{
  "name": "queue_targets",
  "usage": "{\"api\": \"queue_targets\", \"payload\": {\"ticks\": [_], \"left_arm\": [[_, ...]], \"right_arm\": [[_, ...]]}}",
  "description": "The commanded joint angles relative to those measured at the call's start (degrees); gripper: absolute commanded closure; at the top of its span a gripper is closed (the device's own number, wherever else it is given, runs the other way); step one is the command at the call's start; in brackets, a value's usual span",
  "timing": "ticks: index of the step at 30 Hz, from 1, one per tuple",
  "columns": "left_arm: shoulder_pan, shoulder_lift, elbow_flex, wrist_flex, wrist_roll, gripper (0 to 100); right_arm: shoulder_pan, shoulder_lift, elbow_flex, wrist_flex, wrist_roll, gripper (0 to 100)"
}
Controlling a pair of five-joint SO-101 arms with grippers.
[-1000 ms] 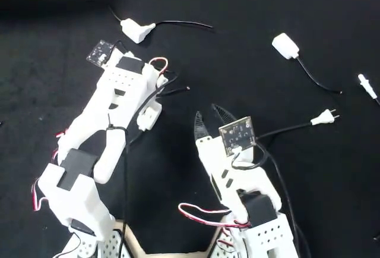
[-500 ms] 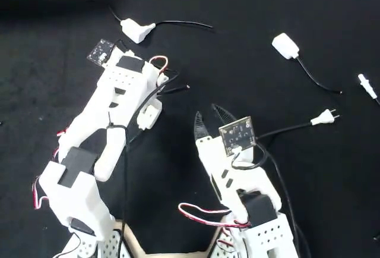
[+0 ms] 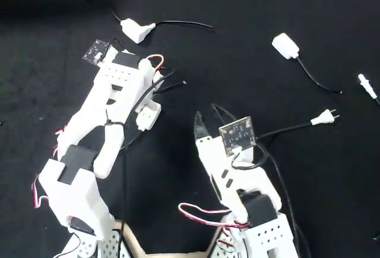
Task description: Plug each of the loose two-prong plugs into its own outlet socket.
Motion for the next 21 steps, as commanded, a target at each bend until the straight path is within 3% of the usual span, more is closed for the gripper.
{"api": "queue_targets", "payload": {"ticks": [1, 21], "left_arm": [[-1.27, -0.18, -1.19, 0.97, -0.09, 97], [-1.98, -0.18, -3.82, -0.26, -1.76, 97]], "right_arm": [[0.79, -4.79, -0.22, -0.09, -0.62, 86.1], [0.79, -4.79, -0.22, -0.18, -0.62, 86.1]]}}
